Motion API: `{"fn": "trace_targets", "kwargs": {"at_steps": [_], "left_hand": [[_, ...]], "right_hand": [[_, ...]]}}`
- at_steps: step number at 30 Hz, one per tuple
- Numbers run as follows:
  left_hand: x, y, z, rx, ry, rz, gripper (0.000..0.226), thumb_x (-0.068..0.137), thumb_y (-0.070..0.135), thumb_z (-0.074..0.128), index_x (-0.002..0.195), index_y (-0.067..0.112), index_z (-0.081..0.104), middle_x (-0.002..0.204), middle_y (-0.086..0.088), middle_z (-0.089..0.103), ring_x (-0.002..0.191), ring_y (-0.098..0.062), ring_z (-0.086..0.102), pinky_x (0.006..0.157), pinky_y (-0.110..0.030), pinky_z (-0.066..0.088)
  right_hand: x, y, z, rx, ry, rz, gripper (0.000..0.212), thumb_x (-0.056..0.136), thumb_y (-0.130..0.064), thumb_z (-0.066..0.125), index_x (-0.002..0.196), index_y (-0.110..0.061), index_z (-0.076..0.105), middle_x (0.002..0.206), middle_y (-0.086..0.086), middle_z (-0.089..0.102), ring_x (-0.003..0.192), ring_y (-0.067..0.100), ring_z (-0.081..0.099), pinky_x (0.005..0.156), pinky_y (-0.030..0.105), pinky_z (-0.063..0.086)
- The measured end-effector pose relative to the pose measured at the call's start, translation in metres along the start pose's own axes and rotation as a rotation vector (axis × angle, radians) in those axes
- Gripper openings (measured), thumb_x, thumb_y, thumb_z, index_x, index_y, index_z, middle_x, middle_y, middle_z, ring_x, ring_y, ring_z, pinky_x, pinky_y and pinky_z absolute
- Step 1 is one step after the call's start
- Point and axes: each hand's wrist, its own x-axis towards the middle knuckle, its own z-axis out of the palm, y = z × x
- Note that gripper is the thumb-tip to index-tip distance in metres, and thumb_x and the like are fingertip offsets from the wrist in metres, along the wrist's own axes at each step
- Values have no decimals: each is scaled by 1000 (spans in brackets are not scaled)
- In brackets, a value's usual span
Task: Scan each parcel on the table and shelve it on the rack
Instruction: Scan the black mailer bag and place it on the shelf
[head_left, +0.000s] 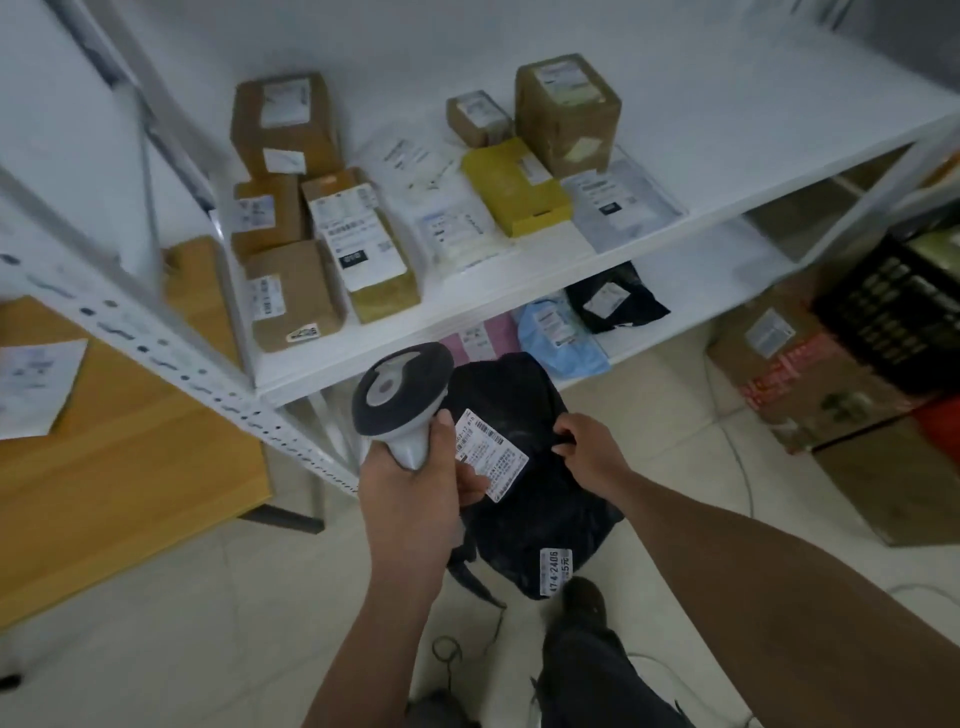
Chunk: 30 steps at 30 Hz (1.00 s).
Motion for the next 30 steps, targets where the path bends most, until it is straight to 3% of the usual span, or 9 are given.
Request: {"fn": "trace_targets", "kwargs": {"at_steps": [5, 10, 13, 19, 22, 30], "left_hand": [[2, 2, 103, 27, -23, -10, 29, 94, 28, 64, 82, 1, 62, 55, -13, 65, 54, -29, 68, 45, -22, 52], [7, 5, 161, 65, -93, -36, 31, 93, 28, 64, 86, -3, 64, 55, -10, 66, 54, -27, 70, 46, -20, 51], [19, 4, 187, 99, -125, -40, 31, 93, 27, 64, 87, -4, 63, 56, -12, 66, 55, -28, 70, 46, -19, 51], [53, -8, 239, 140, -271, -41, 33, 92, 30, 65, 89, -3, 62, 54, -9, 66, 51, -23, 69, 48, -23, 54], [65, -20, 270, 159, -310, -45, 31, 92, 31, 65, 91, 0, 62, 54, -8, 66, 51, -24, 69, 49, -26, 55], [107, -70, 386, 195, -304, -50, 29, 92, 31, 65, 91, 2, 61, 54, -8, 66, 51, -21, 69, 47, -23, 54]], "right_hand": [[32, 80, -69, 22, 10, 63, 10, 90, 3, 53, 96, -3, 58, 101, 10, 59, 90, 22, 56, 83, 34, 44], [56, 129, -110, 17, 28, 162, 14, 92, 7, 47, 97, -2, 56, 98, 4, 54, 70, -4, 45, 72, 26, 37], [70, 141, -117, 48, 71, 190, 12, 91, 9, 46, 94, 1, 55, 96, 7, 55, 76, 9, 49, 74, 27, 40], [100, 172, -137, 91, 136, 249, 12, 91, 7, 50, 88, -4, 55, 90, 3, 53, 73, 6, 48, 68, 24, 32], [119, 197, -148, 105, 196, 280, 16, 90, 5, 53, 81, -9, 49, 87, 5, 53, 80, 19, 49, 66, 27, 32], [200, 291, -170, 198, 282, 344, 11, 91, 1, 55, 97, -8, 57, 98, 3, 58, 93, 20, 53, 74, 24, 33]]}}
